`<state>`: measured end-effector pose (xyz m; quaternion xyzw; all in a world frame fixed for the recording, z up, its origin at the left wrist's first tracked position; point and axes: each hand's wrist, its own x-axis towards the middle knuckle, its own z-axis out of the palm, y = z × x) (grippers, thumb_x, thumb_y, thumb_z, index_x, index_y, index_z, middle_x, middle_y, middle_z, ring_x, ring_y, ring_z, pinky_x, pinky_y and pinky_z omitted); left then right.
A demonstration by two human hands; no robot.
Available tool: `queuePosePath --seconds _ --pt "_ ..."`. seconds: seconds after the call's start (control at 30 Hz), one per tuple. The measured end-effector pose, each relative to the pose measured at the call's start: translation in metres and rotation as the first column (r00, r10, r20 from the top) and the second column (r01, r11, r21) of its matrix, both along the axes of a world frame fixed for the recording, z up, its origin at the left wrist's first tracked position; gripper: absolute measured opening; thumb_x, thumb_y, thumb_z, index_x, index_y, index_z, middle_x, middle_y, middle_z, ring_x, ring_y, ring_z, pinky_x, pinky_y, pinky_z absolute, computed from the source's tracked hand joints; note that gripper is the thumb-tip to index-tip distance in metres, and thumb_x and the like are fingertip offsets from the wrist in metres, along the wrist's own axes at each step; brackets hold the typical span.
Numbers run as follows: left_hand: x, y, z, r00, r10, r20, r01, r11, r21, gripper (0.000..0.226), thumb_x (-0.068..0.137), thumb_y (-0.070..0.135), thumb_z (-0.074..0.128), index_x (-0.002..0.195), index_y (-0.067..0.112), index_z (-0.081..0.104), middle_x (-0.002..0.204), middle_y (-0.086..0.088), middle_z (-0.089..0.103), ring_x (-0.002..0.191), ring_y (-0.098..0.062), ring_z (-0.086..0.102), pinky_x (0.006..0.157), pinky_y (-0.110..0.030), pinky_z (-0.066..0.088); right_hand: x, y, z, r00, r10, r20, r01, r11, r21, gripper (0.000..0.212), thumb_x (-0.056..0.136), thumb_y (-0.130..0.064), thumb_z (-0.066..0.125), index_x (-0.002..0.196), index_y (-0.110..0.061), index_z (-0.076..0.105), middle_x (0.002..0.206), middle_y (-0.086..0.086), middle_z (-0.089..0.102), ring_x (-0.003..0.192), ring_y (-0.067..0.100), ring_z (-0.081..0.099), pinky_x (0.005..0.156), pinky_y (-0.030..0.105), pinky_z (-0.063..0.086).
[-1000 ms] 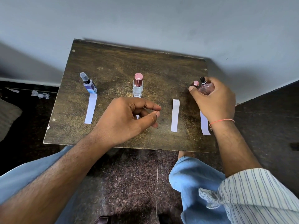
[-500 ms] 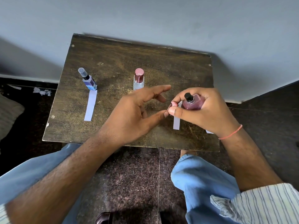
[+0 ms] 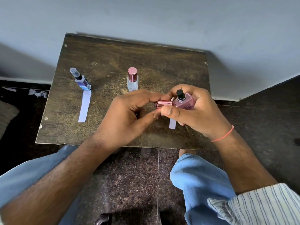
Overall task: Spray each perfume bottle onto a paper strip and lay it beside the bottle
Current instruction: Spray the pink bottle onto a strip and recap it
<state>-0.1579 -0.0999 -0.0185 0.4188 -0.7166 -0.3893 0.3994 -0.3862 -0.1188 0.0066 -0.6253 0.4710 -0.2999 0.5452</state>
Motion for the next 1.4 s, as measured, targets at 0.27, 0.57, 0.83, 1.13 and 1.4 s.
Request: queuePosePath --seconds 0.27,0.57,0.83,1.13,1.4 --pt "0.003 -0.002 0.007 0.994 0.104 -0.015 -0.103 0.994 0.047 0.023 0.098 0.023 0.079 0.121 0.018 0.079 0.104 0.022 0.077 0.044 -0.002 0.045 0.048 -0.011 0.035 -0.003 0.004 0.001 0.902 -0.084 -0.423 -0.033 0.964 -0.263 0.058 0.078 -0.073 0.078 0.100 -0.019 0.069 0.069 -0.006 0.072 0.065 0.005 0.069 0.063 0.022 0.048" --pt "0.012 0.001 0.006 0.983 -0.047 0.178 0.058 0.997 -0.057 0.038 0.099 0.020 0.076 0.136 0.013 0.074 0.114 0.003 0.074 0.076 0.001 0.064 0.069 -0.013 0.049 0.018 0.008 0.009 0.777 -0.073 -0.625 -0.228 0.893 -0.388 0.073 0.081 -0.090 0.059 0.109 -0.023 0.062 0.073 -0.008 0.069 0.066 0.015 0.067 0.061 0.039 0.055" --pt "0.011 0.000 0.003 0.997 -0.073 0.027 0.073 0.997 0.004 0.058 0.097 0.011 0.078 0.152 0.009 0.059 0.109 -0.002 0.068 0.092 -0.011 0.069 0.084 -0.031 0.059 0.021 0.011 0.007 0.921 0.041 -0.386 -0.145 0.959 -0.243 0.050 0.088 -0.060 0.077 0.112 -0.020 0.059 0.076 -0.006 0.070 0.066 0.013 0.067 0.059 0.033 0.051" --pt "0.006 0.004 0.000 0.988 -0.156 -0.014 0.156 0.975 0.159 0.107 0.088 0.013 0.088 0.171 0.017 0.020 0.116 0.005 0.056 0.082 -0.018 0.067 0.064 -0.016 0.057 0.010 0.008 0.005 0.996 0.072 0.052 -0.075 0.995 0.062 0.017 0.089 -0.006 0.060 0.105 -0.004 0.053 0.088 0.001 0.068 0.071 0.017 0.059 0.054 0.031 0.044" --pt "-0.003 0.012 -0.003 0.859 -0.160 0.486 0.179 0.984 0.009 0.066 0.102 0.042 0.068 0.162 0.026 0.045 0.138 0.008 0.053 0.123 -0.010 0.054 0.106 -0.041 0.056 -0.031 -0.006 0.001 0.968 -0.220 0.117 0.229 0.971 -0.074 0.025 0.096 -0.009 0.070 0.120 -0.005 0.063 0.110 0.007 0.083 0.107 0.032 0.079 0.088 0.047 0.066"
